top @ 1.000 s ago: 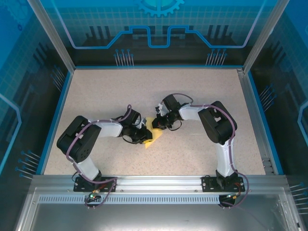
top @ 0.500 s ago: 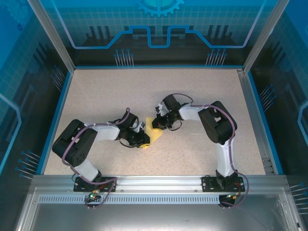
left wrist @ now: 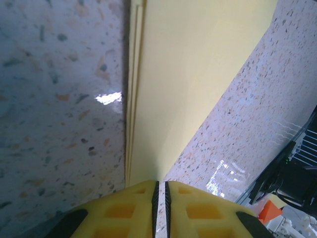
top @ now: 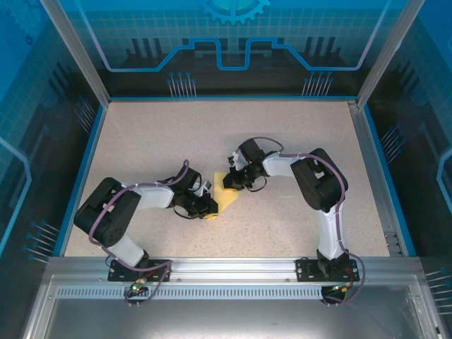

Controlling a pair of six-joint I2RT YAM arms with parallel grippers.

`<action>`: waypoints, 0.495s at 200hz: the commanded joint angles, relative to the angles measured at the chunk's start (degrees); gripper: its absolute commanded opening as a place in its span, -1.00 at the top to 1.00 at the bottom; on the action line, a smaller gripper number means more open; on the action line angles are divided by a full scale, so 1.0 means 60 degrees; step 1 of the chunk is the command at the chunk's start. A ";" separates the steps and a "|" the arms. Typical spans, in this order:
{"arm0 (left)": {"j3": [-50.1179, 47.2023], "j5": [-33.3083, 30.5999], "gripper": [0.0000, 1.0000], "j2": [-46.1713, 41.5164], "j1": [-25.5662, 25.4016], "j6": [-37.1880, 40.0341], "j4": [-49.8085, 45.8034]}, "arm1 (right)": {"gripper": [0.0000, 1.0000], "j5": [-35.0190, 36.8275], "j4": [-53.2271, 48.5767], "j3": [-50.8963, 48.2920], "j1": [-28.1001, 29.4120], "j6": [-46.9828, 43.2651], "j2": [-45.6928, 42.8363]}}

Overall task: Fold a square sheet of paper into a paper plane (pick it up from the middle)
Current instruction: Fourth fold the wing at the center of the table.

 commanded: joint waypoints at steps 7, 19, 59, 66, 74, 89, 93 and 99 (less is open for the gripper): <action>-0.0908 0.0071 0.71 0.0208 -0.0014 -0.0222 -0.1235 | 0.87 0.0873 -0.0665 -0.0312 0.0084 -0.0062 0.0775; -0.1017 0.0112 0.72 0.0205 -0.0010 -0.0335 -0.1084 | 0.87 0.0877 -0.0656 -0.0321 0.0087 -0.0055 0.0777; -0.1153 -0.0050 0.72 -0.0017 0.0001 -0.0466 -0.1175 | 0.87 0.0880 -0.0678 -0.0342 0.0083 -0.0076 0.0733; -0.1150 -0.0072 0.72 -0.0082 0.0000 -0.0448 -0.1252 | 0.87 0.0907 -0.0691 -0.0350 0.0088 -0.0084 0.0719; -0.1125 -0.0063 0.71 -0.0133 0.0001 -0.0432 -0.1337 | 0.87 0.0900 -0.0699 -0.0338 0.0088 -0.0091 0.0719; -0.1051 -0.0015 0.70 -0.0220 0.0000 -0.0308 -0.1530 | 0.87 0.0894 -0.0714 -0.0329 0.0081 -0.0100 0.0719; -0.1027 -0.0001 0.69 -0.0247 0.0005 -0.0253 -0.1601 | 0.87 0.0902 -0.0711 -0.0328 0.0083 -0.0113 0.0719; -0.0963 0.0055 0.68 -0.0257 0.0000 -0.0124 -0.1737 | 0.86 0.0902 -0.0707 -0.0328 0.0086 -0.0096 0.0719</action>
